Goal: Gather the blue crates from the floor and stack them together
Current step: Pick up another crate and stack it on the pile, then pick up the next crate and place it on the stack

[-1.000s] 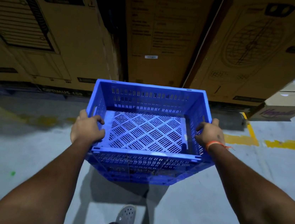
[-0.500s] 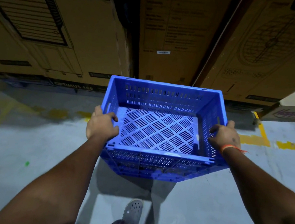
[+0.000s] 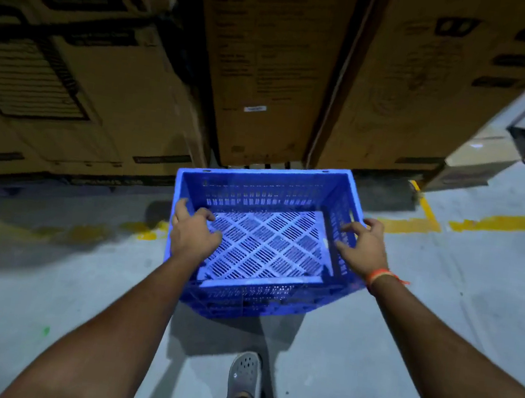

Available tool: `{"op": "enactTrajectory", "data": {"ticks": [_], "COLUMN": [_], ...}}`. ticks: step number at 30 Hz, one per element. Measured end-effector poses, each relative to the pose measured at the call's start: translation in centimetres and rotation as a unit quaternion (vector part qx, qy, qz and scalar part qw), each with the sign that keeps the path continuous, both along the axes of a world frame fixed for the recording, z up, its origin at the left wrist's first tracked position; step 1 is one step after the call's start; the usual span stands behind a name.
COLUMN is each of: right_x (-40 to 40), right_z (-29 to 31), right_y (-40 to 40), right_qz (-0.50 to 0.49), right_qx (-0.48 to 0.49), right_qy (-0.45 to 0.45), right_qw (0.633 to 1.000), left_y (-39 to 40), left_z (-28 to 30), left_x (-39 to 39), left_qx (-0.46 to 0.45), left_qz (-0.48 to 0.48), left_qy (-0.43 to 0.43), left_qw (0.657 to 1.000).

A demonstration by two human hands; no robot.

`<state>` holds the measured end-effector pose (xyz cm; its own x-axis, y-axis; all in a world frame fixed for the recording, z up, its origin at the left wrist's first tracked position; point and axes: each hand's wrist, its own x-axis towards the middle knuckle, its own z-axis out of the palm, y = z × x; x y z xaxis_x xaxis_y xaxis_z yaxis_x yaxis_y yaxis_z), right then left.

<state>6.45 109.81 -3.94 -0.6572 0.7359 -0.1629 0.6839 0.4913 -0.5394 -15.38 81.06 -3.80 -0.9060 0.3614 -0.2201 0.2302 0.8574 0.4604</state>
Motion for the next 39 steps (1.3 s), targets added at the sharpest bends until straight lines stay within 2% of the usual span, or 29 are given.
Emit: {"op": "enactTrajectory", "data": {"ticks": [3,6,12,15,19,25,28,33,39], "right_x": [1.6,5.1,17.4,23.8,33.2,45.7,50.7,57.9,63.4], "right_z": [1.2,0.7,2.9,3.7,5.0,4.1,3.8,3.0,2.0], "right_y": [-1.8,-1.8,-0.3,0.4,1.0,2.1,3.2,5.7,9.1], "right_qz": [-0.04,-0.1,-0.251,-0.322,-0.45,-0.551,-0.577,-0.59,-0.624], "right_qx": [-0.066,-0.093,-0.102,-0.101,-0.077,-0.079,-0.085,-0.087,-0.083], "right_qy": [0.068,0.133,0.138,0.141,0.164,0.175,0.194,0.195,0.215], "right_qw": [0.995,0.982,0.953,0.931,0.875,0.812,0.789,0.779,0.747], "left_y": [4.4,9.5,19.9,23.9,30.3,37.5,40.5,44.9,49.6], "left_z": [1.2,1.5,2.5,2.8,3.9,5.7,5.7,5.8,5.8], "left_x": [1.6,4.1,12.8,17.2,26.0,39.0,44.9,53.9,61.4], "left_qx": [0.092,0.152,0.196,0.189,0.166,0.145,0.114,0.111,0.091], "left_qz": [-0.093,-0.192,-0.335,-0.388,-0.476,-0.561,-0.583,-0.612,-0.656], "left_qy": [-0.054,-0.059,-0.126,-0.166,-0.197,-0.214,-0.231,-0.253,-0.265], "left_qw": [0.99,0.968,0.913,0.887,0.841,0.786,0.77,0.741,0.701]}}
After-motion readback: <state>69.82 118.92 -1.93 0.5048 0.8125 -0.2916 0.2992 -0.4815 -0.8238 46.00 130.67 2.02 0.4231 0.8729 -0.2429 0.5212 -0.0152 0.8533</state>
